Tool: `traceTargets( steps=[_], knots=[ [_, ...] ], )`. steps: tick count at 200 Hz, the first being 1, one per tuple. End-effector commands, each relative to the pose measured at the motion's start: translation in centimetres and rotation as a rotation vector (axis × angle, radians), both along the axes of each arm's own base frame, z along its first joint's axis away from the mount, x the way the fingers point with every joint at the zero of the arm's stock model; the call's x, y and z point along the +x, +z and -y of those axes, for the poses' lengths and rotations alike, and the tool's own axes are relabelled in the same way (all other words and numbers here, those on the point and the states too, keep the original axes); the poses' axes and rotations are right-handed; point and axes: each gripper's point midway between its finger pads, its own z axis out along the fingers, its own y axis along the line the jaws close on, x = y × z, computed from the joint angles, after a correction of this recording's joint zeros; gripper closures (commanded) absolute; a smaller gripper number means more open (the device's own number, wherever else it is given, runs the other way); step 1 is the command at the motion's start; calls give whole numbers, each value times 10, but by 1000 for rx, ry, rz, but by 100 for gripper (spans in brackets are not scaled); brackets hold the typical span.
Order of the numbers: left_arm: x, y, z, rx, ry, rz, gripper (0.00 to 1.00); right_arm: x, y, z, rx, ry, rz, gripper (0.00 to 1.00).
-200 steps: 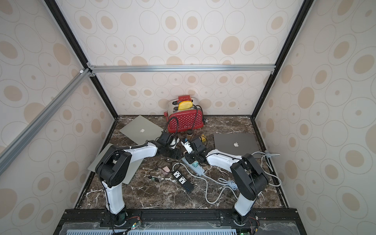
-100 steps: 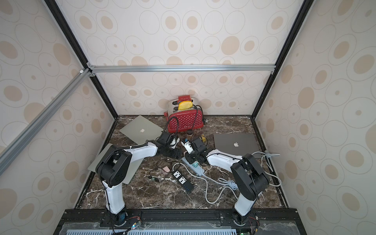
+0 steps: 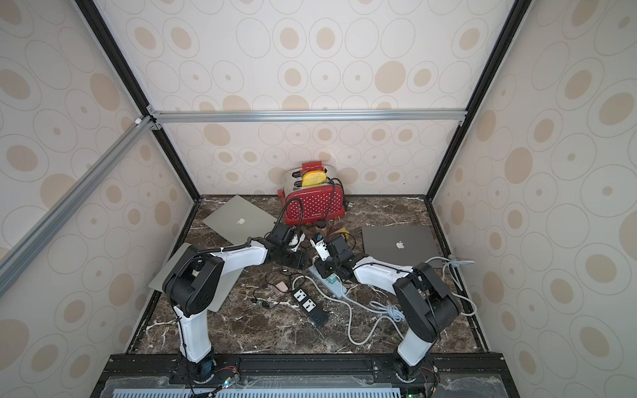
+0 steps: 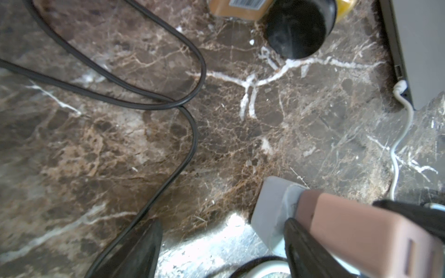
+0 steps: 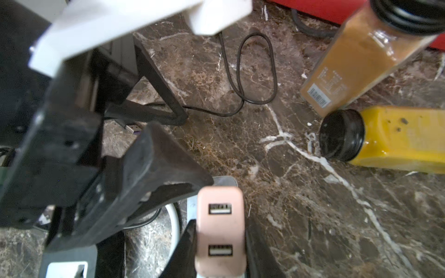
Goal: Unplug the laptop charger
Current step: Remove the plug from the socket.
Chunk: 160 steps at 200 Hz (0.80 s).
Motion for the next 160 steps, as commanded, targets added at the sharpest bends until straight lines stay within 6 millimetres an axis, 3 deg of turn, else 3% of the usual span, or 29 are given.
traceTargets(
  steps=[1, 39, 92, 132, 160],
  knots=[
    [-79, -82, -49, 241, -19, -320, 19, 20, 82, -24, 206, 12, 155, 94],
    [-79, -82, -48, 239, -21, -319, 20, 22, 74, -19, 154, 12, 153, 94],
    [-78, -83, -49, 242, -19, -319, 21, 3, 84, -44, 280, 166, 142, 94],
    [-81, -83, -52, 252, -7, -323, 22, 18, 82, -28, 218, 60, 171, 95],
    [-85, -85, -53, 256, -7, -331, 23, 29, 89, -25, 356, 22, 101, 95]
  ],
)
